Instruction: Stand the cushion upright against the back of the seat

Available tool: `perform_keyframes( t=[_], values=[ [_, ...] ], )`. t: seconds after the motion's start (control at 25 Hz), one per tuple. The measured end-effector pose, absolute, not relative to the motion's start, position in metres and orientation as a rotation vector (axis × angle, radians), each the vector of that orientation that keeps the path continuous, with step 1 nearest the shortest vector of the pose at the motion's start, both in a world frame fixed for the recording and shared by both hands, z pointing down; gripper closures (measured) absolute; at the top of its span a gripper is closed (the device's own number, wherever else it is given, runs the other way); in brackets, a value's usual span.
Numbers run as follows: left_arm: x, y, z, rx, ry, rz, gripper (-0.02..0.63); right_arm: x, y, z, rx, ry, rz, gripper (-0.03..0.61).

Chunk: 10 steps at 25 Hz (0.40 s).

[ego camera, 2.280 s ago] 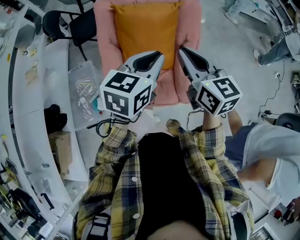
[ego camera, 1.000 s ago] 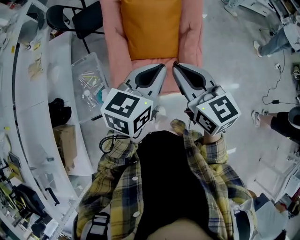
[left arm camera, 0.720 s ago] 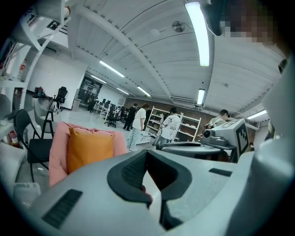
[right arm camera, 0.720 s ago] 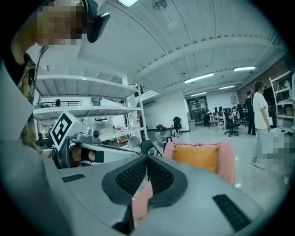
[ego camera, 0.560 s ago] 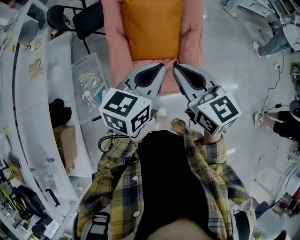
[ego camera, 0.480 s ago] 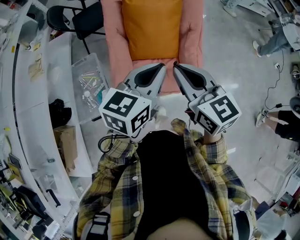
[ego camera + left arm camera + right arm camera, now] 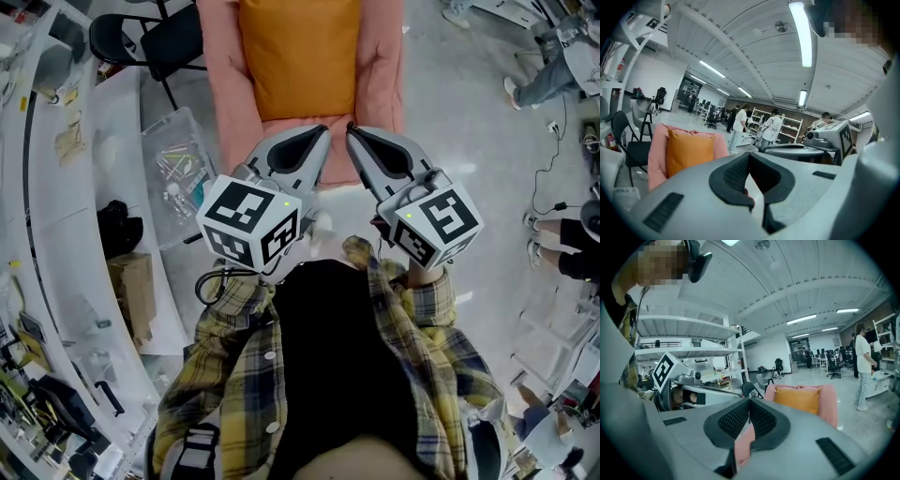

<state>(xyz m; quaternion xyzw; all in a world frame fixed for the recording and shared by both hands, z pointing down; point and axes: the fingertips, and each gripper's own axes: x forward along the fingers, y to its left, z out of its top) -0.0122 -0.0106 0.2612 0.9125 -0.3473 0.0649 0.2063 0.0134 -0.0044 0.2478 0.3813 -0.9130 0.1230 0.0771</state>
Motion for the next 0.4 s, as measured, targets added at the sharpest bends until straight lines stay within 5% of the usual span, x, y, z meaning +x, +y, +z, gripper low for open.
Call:
perform_keyframes(
  t=[0.4],
  values=[
    [-0.0085, -0.0133, 0.2601, 2.547, -0.959, 0.183, 0.609, 0.0157, -0.0071, 0.2453, 1.134, -2.743, 0.362, 0.557]
  ],
)
